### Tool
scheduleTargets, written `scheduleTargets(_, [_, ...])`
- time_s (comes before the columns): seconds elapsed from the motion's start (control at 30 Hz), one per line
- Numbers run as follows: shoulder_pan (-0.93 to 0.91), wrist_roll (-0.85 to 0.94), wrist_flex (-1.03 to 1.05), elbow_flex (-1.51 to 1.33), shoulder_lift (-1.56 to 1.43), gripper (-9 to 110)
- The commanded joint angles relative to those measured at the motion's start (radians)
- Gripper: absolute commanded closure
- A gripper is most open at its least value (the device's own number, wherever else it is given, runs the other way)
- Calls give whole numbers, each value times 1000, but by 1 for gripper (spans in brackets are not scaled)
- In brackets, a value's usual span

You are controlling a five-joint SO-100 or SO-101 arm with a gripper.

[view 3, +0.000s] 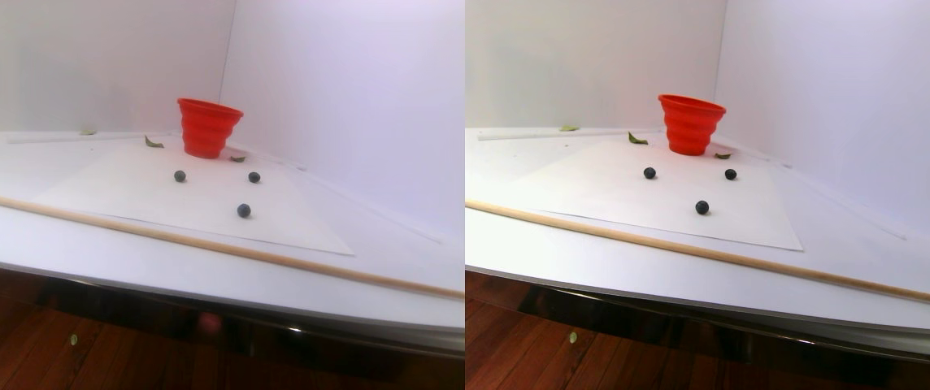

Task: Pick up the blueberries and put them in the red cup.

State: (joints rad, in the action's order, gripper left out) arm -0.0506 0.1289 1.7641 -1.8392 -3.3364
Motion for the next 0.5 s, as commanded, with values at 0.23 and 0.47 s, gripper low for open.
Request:
scheduleTargets(0.23, [6,2,-6,17,0,90])
scheduleTargets(0.47, [12,-6,-8,17,-5,90])
